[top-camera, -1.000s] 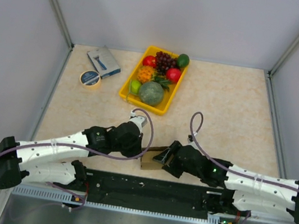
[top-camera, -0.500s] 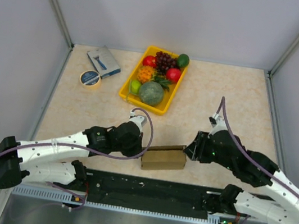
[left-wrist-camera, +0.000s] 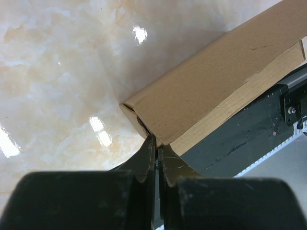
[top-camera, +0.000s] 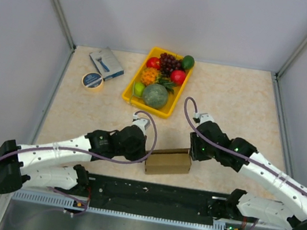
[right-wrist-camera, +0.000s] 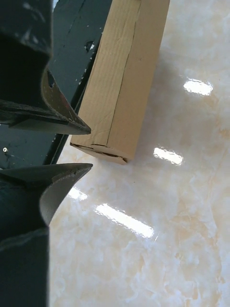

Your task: Fold the paper box

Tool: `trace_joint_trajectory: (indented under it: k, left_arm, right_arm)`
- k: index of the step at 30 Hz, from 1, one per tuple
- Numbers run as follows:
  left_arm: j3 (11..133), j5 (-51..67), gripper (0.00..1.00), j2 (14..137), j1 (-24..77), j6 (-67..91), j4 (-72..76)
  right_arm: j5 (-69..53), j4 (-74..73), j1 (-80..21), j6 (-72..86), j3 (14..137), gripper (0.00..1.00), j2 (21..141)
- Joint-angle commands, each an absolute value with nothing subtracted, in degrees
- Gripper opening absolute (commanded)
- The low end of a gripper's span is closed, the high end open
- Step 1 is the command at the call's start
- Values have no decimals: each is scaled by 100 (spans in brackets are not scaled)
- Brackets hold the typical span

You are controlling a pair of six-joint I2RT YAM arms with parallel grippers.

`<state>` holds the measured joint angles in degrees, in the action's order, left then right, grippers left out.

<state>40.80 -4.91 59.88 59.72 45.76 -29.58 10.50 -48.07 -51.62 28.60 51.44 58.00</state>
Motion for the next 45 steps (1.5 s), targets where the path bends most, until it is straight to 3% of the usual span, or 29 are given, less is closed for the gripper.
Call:
trace_joint_trajectory:
  k: [1,4,10,12,14,15,18,22,25,29,41,45]
  left_arm:
    - [3859,-536,0,5950,6047,4702,-3033]
    - [3815,-536,0,5941,6073,4737,-2927]
    - [3797,-633,9,5950,6205,4799,-2874]
    - [3797,-694,18,5872,6258,4790,-2865]
    - [3779,-738,28,5784,6284,4764,-2865]
    - [3762,-799,43,5653,6293,4746,-2865]
    - [3727,-940,66,5267,6284,4623,-2883]
    - [3718,-1177,89,4581,6293,4290,-2962]
    - [3665,-1065,98,4018,6293,3711,-2752]
    - [3402,-353,98,3858,6293,2307,-1689]
    - [4851,1423,98,7091,6284,327,-1222]
    - [5071,1154,98,7725,6328,220,-1292]
  right_arm:
    - [994,-4237,-5089,2646,5107,28,5932]
    - [888,-3991,-5089,2663,5010,24,6047]
    - [817,-3815,-5080,2751,4808,10,6161]
    - [870,-3814,-5080,2768,4746,1,6083]
    - [905,-3806,-5089,2760,4676,0,6021]
    - [940,-3806,-5089,2751,4641,0,5977]
    - [984,-3744,-5089,2655,4518,0,5810]
    - [1055,-3665,-5089,2619,4403,0,5625]
    - [1037,-3604,-5080,2593,4351,0,5537]
    - [897,-3525,-5089,2514,4324,0,5520]
    - [721,-3445,-5089,2540,4324,0,5520]
    - [651,-3445,-5080,2531,4377,0,5537]
